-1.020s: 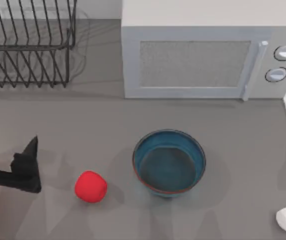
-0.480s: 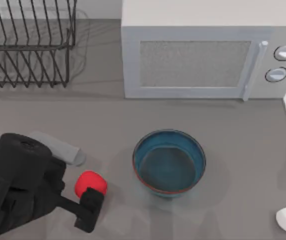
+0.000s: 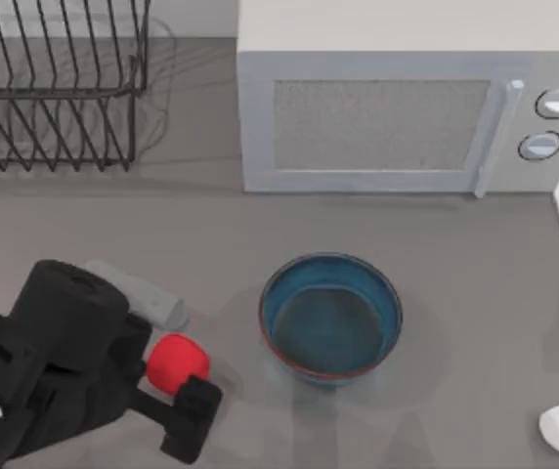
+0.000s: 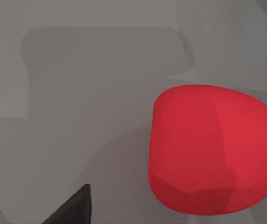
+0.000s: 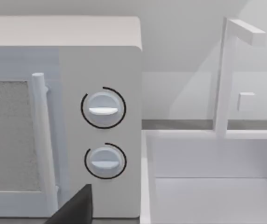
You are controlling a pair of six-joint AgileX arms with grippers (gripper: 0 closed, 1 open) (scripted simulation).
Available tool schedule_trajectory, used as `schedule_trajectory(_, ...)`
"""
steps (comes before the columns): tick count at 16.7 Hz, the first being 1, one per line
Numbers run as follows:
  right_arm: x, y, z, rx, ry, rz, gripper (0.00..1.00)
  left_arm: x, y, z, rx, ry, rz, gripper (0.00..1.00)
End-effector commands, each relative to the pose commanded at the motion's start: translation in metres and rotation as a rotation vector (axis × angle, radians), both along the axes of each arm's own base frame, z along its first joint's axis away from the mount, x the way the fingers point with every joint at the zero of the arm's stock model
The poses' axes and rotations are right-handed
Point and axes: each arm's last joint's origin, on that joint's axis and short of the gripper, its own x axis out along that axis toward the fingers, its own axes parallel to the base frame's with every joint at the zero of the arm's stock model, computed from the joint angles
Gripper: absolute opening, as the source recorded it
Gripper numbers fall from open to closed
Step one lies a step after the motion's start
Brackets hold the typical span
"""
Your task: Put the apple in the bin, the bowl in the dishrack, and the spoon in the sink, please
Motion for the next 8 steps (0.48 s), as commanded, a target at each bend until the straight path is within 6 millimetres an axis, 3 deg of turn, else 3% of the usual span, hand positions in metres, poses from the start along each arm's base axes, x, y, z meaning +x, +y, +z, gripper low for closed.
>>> schedule_trajectory(3, 0.0, 0.0, 0.0, 0.0, 0.0, 0.0, 1.0, 0.007, -0.006, -0.007, -0.002, -0.003, -0.003, 1.0)
schedule_trajectory(8, 0.0, 0.0, 0.0, 0.0, 0.0, 0.0, 1.0, 0.028, -0.019, -0.039, 0.001, 0.002, -0.002, 1.0)
